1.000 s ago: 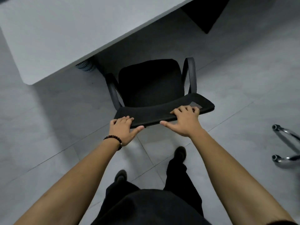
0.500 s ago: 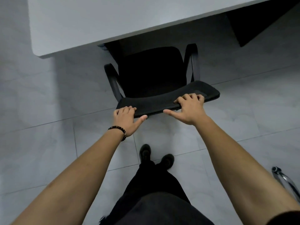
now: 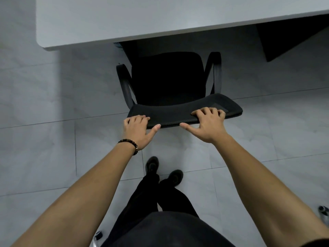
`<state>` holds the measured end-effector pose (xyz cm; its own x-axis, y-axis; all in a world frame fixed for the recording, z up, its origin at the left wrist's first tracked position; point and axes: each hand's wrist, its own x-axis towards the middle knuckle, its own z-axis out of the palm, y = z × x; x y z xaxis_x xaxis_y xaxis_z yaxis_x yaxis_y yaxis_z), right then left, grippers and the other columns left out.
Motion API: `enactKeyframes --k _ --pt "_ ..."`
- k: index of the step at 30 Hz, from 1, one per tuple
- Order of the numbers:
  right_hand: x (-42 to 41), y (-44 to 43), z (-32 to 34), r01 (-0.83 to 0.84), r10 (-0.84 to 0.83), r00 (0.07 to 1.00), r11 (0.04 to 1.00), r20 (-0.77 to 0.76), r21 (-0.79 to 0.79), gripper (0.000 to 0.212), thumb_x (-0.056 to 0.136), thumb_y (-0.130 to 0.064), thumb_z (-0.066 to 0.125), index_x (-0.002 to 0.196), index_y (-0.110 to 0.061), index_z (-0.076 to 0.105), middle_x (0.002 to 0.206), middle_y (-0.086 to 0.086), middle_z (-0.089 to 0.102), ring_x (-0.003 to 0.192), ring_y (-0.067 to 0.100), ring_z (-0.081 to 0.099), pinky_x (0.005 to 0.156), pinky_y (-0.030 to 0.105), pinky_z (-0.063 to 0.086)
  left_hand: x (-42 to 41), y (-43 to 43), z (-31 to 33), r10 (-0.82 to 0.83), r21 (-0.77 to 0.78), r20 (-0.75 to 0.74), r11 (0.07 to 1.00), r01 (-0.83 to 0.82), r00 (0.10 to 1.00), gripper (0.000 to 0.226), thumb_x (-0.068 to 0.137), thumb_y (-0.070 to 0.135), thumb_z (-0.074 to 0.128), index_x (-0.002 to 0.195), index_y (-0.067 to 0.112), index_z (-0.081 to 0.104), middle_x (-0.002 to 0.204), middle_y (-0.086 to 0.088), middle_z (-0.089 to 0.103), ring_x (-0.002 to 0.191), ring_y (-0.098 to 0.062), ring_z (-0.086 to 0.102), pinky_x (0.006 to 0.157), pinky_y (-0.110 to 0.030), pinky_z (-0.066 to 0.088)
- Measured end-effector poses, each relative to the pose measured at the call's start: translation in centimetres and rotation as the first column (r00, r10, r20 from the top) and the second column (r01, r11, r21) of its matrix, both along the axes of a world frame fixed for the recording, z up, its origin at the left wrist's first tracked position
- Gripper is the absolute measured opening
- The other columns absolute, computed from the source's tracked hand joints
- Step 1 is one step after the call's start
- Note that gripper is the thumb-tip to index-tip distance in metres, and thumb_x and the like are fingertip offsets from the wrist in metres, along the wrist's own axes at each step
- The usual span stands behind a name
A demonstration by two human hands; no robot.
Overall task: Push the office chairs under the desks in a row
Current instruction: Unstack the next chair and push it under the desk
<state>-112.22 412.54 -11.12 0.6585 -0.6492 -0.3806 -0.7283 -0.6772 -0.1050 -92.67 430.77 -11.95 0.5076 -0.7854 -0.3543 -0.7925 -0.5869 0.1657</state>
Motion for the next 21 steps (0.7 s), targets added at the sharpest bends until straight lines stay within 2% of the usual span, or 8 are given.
enactKeyframes --k 5,8,10,11,13,15,19,21 --pt "0.3 0.8 1.9 0.061 -0.059 0.998 0.997 -0.028 0.043 0.086 0.081 -0.086 0.023 0.139 -0.026 0.046 0.139 0.007 0.048 0.132 0.030 0.035 0.110 0.048 0.019 0.0 0.1 2.2 0.035 -0.144 -0.167 0.988 -0.059 0.985 0.047 0.096 0.050 0.039 0.127 0.019 0.055 0.125 -0.001 0.060 0.120 -0.020 0.050 0.109 -0.039 0.026" --pt "1.0 3.7 4.2 0.162 -0.178 0.967 0.981 0.182 0.104 0.066 0.091 -0.063 0.045 0.141 -0.020 0.043 0.141 0.006 0.047 0.132 0.027 0.038 0.110 0.044 0.027 0.3 1.1 5.5 0.059 -0.241 -0.272 0.962 -0.128 0.960 0.039 0.095 0.038 0.048 0.126 0.017 0.055 0.121 -0.002 0.061 0.113 -0.022 0.055 0.101 -0.045 0.040" --pt "0.8 6.4 6.2 0.264 -0.327 0.862 0.942 0.388 0.208 0.060 0.093 -0.051 0.052 0.142 -0.017 0.042 0.140 0.005 0.046 0.129 0.024 0.040 0.106 0.040 0.037 0.4 2.2 8.4 0.084 -0.356 -0.295 0.915 -0.191 0.952 0.039 0.094 0.038 0.049 0.126 0.017 0.055 0.121 -0.002 0.059 0.112 -0.020 0.055 0.097 -0.045 0.044" --pt "0.5 7.9 7.3 0.307 -0.391 0.792 0.919 0.469 0.246 0.059 0.094 -0.049 0.053 0.142 -0.017 0.042 0.140 0.004 0.045 0.129 0.022 0.040 0.106 0.039 0.039 0.4 2.9 9.9 0.101 -0.410 -0.308 0.883 -0.227 0.946 0.038 0.095 0.037 0.050 0.127 0.016 0.054 0.122 -0.001 0.057 0.112 -0.017 0.053 0.097 -0.040 0.044" --pt "-0.2 10.9 9.1 0.383 -0.472 0.662 0.881 0.582 0.279 0.055 0.095 -0.047 0.052 0.141 -0.018 0.043 0.140 0.001 0.045 0.129 0.017 0.040 0.107 0.036 0.038 0.1 4.5 12.7 0.141 -0.480 -0.371 0.817 -0.320 0.918 0.037 0.095 0.033 0.053 0.129 0.018 0.051 0.123 0.004 0.053 0.112 -0.008 0.048 0.094 -0.025 0.039" --pt "-1.0 13.9 10.5 0.474 -0.550 0.536 0.824 0.640 0.311 0.052 0.096 -0.046 0.052 0.140 -0.021 0.043 0.139 -0.003 0.044 0.130 0.013 0.039 0.108 0.033 0.038 0.2 6.0 14.4 0.125 -0.499 -0.446 0.787 -0.362 0.886 0.036 0.094 0.031 0.054 0.129 0.022 0.050 0.125 0.008 0.051 0.114 -0.004 0.047 0.093 -0.020 0.035" --pt "-1.6 19.1 11.5 0.623 -0.677 0.389 0.693 0.625 0.362 0.050 0.096 -0.048 0.049 0.140 -0.026 0.042 0.137 -0.009 0.043 0.129 0.006 0.039 0.108 0.032 0.038 2.3 6.5 15.4 -0.111 -0.488 -0.480 0.858 -0.159 0.870 0.039 0.091 0.031 0.057 0.128 0.030 0.045 0.124 0.010 0.051 0.116 -0.004 0.048 0.099 -0.026 0.037" --pt "-0.9 21.4 11.5 0.709 -0.714 0.309 0.614 0.628 0.348 0.050 0.096 -0.047 0.049 0.141 -0.026 0.043 0.137 -0.011 0.043 0.129 0.004 0.039 0.109 0.030 0.038 3.7 5.6 15.7 -0.222 -0.488 -0.496 0.871 -0.059 0.840 0.041 0.090 0.030 0.058 0.130 0.027 0.045 0.126 0.009 0.052 0.116 -0.004 0.049 0.099 -0.027 0.038"
